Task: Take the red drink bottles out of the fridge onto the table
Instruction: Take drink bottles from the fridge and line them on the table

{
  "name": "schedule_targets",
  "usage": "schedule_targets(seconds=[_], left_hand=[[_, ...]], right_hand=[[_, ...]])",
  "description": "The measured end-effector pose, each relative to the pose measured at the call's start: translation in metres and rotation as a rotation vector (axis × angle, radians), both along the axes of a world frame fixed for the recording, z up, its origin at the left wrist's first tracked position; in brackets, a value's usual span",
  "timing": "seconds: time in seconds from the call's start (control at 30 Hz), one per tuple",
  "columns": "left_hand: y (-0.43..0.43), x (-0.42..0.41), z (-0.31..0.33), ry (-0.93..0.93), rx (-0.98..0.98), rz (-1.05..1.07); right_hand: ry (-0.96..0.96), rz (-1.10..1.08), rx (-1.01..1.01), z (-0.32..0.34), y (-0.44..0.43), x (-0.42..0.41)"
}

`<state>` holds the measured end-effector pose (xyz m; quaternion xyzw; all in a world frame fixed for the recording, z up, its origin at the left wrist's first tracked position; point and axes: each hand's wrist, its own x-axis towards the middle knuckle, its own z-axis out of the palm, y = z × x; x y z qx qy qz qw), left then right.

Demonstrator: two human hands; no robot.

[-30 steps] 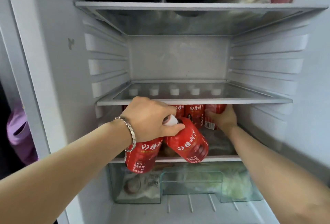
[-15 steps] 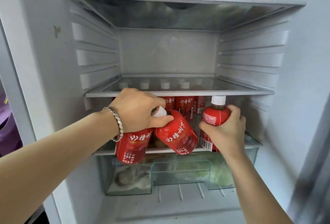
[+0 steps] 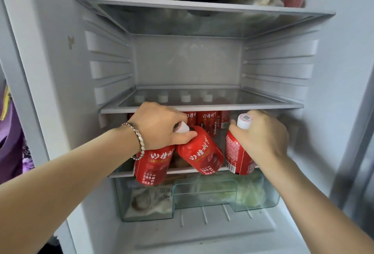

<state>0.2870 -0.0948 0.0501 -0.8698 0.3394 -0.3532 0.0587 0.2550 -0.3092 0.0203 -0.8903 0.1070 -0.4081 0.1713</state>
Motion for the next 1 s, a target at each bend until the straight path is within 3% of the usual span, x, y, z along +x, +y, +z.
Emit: schedule_targets(seconds=[0.2, 0.5, 0.67, 1.0], left_hand=[[-0.004, -0.006, 0.006, 0.071, 0.082, 0.034], [-0.005, -0.048, 0.014, 0.070, 0.191, 0.199], [0.011, -0.112, -0.004, 0.201, 0.181, 0.467], [0.065, -0.301, -0.088, 0.501, 0.178, 1.053]], right_hand=[[0.119, 0.132, -0.284, 0.013, 0.019, -0.008], [0.219, 0.275, -0.403, 0.026, 0.035, -0.029], [0.286, 0.482, -0.573, 0.025, 0.058, -0.047], [0.243, 1.198, -0.712, -0.035, 0.165, -0.160]])
